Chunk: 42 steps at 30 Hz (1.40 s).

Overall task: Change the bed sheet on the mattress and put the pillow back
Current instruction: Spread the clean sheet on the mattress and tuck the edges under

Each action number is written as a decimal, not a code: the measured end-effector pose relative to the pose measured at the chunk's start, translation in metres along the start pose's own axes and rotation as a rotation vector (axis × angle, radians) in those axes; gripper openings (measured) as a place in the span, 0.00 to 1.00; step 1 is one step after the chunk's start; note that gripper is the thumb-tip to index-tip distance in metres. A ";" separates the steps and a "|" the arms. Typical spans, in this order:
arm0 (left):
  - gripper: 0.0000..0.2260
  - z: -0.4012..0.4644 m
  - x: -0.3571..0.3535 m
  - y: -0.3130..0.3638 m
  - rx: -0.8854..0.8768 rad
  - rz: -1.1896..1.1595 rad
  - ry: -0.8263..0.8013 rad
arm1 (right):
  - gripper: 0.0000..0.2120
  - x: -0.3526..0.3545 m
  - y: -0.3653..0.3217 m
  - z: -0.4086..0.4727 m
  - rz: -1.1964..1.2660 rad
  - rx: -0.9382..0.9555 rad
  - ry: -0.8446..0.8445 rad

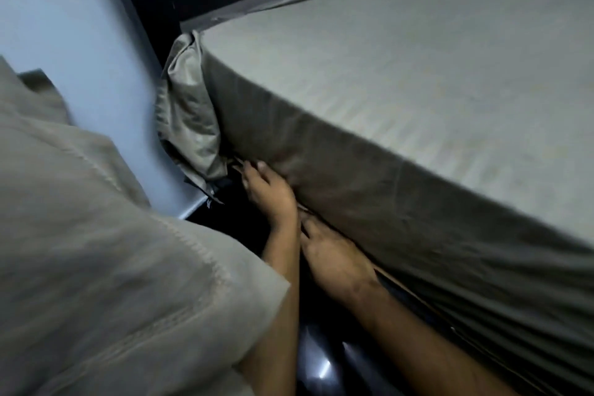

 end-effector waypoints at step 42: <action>0.18 -0.296 0.034 -0.024 -0.920 0.509 -1.369 | 0.28 0.061 0.010 -0.276 -0.279 -0.328 -0.112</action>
Point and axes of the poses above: each hand's wrist, its own z-axis towards the middle knuckle, its own x-axis out of the back of the hand, y = z × x, the point moved 3 cm from there along z, towards the middle knuckle, and after that the axes turned 10 degrees about x, right-handed, at the moved point
